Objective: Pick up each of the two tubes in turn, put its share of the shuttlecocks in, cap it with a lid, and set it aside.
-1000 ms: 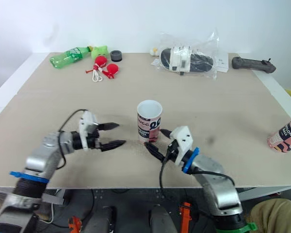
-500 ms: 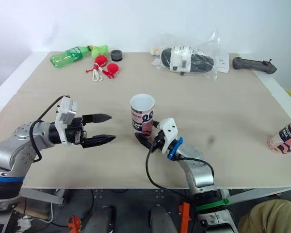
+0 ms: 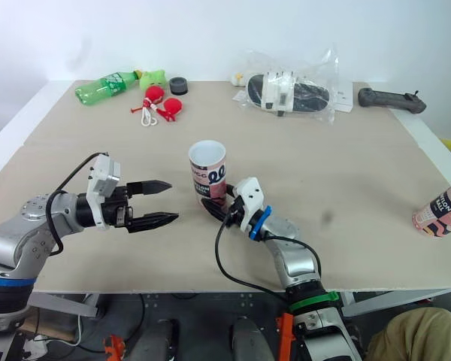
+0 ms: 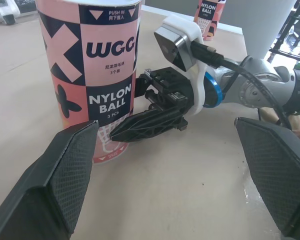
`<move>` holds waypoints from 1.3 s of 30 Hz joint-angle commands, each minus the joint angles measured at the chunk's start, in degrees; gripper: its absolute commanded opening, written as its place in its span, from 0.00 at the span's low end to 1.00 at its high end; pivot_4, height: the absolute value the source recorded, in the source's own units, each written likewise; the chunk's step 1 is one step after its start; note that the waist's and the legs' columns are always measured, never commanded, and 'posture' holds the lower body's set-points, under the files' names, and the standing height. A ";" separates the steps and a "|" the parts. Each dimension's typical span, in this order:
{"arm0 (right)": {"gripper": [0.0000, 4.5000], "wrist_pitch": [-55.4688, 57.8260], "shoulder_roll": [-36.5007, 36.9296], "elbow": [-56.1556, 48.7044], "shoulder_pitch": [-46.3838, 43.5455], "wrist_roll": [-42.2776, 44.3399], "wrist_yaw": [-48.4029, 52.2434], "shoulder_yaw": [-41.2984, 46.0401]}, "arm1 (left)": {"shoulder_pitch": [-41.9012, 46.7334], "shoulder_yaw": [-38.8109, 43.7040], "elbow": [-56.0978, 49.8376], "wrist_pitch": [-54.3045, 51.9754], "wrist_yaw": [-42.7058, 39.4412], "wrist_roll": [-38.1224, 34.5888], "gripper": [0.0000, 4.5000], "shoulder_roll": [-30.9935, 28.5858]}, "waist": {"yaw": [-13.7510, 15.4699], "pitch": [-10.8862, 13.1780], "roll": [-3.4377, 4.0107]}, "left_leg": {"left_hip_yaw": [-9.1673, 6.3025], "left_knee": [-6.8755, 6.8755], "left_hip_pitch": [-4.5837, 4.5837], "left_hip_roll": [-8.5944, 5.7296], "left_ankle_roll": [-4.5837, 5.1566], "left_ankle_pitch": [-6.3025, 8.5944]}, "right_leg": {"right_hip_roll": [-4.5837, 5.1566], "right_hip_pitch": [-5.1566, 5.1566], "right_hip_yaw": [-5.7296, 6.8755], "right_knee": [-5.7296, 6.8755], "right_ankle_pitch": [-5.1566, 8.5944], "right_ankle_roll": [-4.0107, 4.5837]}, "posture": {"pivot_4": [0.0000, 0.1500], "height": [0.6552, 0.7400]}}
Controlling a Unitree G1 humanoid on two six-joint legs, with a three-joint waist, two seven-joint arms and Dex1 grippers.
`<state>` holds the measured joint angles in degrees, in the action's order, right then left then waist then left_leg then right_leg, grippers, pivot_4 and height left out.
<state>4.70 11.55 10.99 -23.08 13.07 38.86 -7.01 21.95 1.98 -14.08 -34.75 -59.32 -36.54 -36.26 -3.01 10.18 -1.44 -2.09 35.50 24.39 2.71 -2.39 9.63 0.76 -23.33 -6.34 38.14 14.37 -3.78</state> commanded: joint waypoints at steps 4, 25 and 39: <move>0.71 0.98 0.86 -11.81 5.57 2.66 -8.46 9.10 | 6.32 0.02 1.62 1.23 5.32 0.73 1.00 4.74 | 0.42 0.03 -0.02 | -0.02 0.00 0.07 -0.01 -0.01 0.00 | 0.01 -0.03 0.01 -0.01 0.02 -0.02 | 1.00 1.00; 0.71 -3.44 3.83 -8.50 13.03 -3.40 -44.15 38.12 | 28.74 -13.41 32.47 20.18 0.74 14.51 1.00 28.60 | -0.05 0.04 0.04 | 0.10 -0.03 0.01 -0.11 0.00 0.00 | 0.01 -0.02 -0.19 -0.05 -0.01 -0.10 | 1.00 1.00; 0.99 -8.81 4.38 -1.57 12.67 0.38 -42.28 38.50 | 25.89 -12.63 30.53 20.81 -0.32 15.26 1.00 28.71 | -0.06 0.03 0.11 | 0.12 -0.04 0.01 -0.11 0.02 0.01 | 0.01 0.00 -0.21 -0.06 0.01 -0.13 | 1.00 1.00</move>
<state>-2.65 14.79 10.55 -10.44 13.30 -3.80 31.43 47.49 -11.44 18.77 -14.89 -59.32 -21.25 -7.49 -3.07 10.21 -1.33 -1.97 35.44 24.39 2.60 -2.37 9.64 0.77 -23.33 -6.55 38.08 14.38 -3.91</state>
